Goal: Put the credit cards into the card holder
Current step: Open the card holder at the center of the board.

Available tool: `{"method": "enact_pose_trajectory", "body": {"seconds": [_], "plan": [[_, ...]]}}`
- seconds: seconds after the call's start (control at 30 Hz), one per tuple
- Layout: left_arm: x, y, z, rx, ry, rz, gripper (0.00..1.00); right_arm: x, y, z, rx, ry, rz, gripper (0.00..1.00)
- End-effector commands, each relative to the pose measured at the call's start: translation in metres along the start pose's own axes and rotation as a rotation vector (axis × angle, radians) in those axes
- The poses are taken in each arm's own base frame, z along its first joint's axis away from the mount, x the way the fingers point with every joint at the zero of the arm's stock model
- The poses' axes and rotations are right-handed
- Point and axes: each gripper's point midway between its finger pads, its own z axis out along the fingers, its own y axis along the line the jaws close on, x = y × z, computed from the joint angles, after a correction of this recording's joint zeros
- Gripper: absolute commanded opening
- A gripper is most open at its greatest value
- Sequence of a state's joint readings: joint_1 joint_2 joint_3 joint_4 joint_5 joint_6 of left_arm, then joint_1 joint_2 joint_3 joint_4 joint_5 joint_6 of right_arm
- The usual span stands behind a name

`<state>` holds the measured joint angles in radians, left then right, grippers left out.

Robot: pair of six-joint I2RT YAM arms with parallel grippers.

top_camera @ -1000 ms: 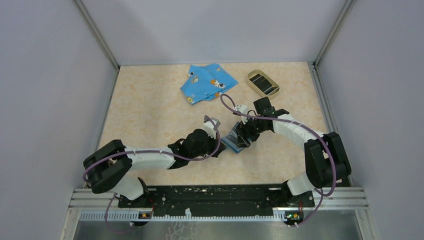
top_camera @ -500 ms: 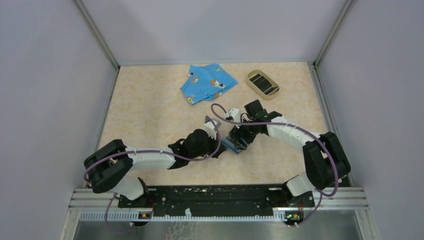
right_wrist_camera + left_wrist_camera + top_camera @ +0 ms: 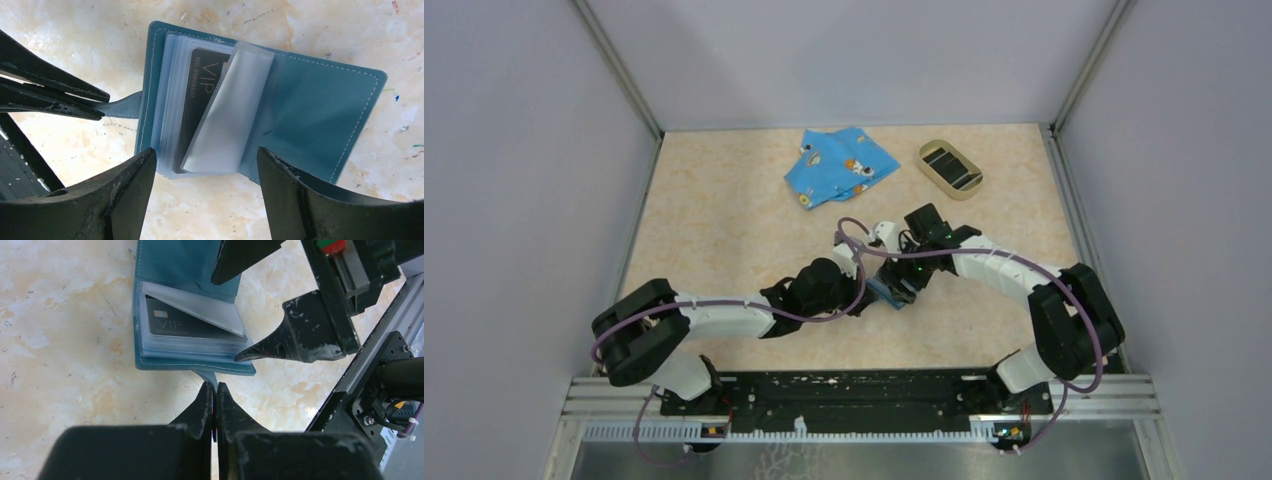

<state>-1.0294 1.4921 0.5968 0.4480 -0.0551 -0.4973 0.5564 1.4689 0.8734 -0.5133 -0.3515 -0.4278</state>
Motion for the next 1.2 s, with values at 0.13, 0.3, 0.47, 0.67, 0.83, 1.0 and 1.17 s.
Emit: {"method": "enact_pose_trajectory", "body": {"seconds": [0.13, 0.3, 0.47, 0.67, 0.83, 1.0, 1.17], "plan": [[-0.015, -0.008, -0.004, 0.033, -0.042, 0.007, 0.00, -0.011, -0.009, 0.002, 0.065, -0.020, -0.051, 0.73], [-0.015, -0.008, -0.005, 0.031, -0.042, 0.009, 0.00, -0.005, -0.020, 0.006, 0.120, 0.018, -0.032, 0.70], [-0.011, -0.006, -0.007, 0.027, -0.036, 0.014, 0.00, -0.015, -0.030, -0.005, 0.196, -0.023, -0.022, 0.65], [-0.006, -0.006, -0.007, 0.040, -0.012, 0.042, 0.00, -0.021, -0.046, -0.021, 0.221, -0.100, 0.058, 0.53], [0.001, -0.013, -0.007, 0.087, 0.021, 0.069, 0.00, -0.019, -0.049, -0.020, 0.208, -0.102, 0.089, 0.50], [0.010, -0.018, -0.008, 0.136, 0.057, 0.086, 0.00, -0.018, -0.049, -0.018, 0.194, -0.099, 0.103, 0.49], [0.022, -0.020, -0.011, 0.168, 0.094, 0.101, 0.00, -0.018, -0.047, -0.018, 0.162, -0.105, 0.115, 0.51]]}}
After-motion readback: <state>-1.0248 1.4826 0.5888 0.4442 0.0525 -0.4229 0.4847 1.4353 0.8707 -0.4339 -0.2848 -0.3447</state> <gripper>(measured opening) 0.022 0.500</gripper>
